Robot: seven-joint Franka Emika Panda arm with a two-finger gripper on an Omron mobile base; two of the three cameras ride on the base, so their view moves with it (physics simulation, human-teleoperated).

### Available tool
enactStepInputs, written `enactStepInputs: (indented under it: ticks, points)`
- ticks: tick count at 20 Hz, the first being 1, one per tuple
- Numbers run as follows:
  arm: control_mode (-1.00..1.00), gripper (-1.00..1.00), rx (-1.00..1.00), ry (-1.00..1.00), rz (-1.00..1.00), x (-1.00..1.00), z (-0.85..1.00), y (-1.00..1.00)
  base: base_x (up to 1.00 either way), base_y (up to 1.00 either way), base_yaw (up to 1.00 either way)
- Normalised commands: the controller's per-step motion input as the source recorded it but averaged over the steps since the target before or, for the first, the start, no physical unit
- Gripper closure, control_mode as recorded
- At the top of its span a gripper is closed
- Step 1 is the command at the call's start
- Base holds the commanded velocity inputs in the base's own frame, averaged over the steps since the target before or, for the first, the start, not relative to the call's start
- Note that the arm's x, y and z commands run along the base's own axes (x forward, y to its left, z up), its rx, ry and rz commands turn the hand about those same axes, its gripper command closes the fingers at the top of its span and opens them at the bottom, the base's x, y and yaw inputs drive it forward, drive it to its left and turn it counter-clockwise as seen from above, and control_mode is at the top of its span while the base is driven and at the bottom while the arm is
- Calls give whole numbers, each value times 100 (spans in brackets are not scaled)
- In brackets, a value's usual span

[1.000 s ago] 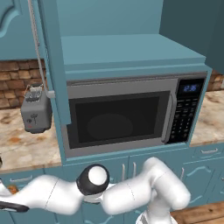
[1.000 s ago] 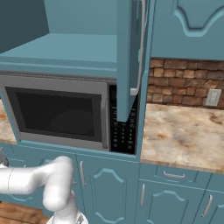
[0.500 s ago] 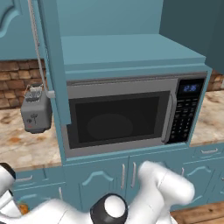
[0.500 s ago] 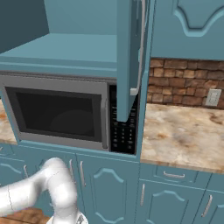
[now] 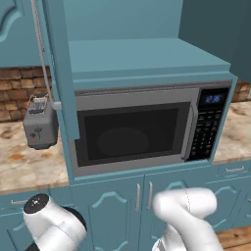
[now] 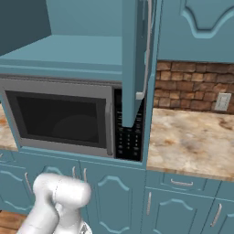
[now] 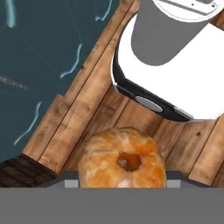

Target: Pick the tangerine from the counter and place it in the cabinet. Then close the cabinet.

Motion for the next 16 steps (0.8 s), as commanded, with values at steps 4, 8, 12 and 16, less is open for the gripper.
enactStepInputs:
  ticks: [4, 8, 12, 16]
  points:
    - [-100, 100, 0, -53, 0, -75, 100, -95, 0, 0, 0]
    - [-100, 100, 0, -58, 0, -60, 100, -85, 0, 0, 0]
    - [-100, 100, 0, -51, 3, -38, 100, -78, 0, 0, 0]
    - [-100, 100, 6, -49, 8, -16, 100, -91, 0, 0, 0]
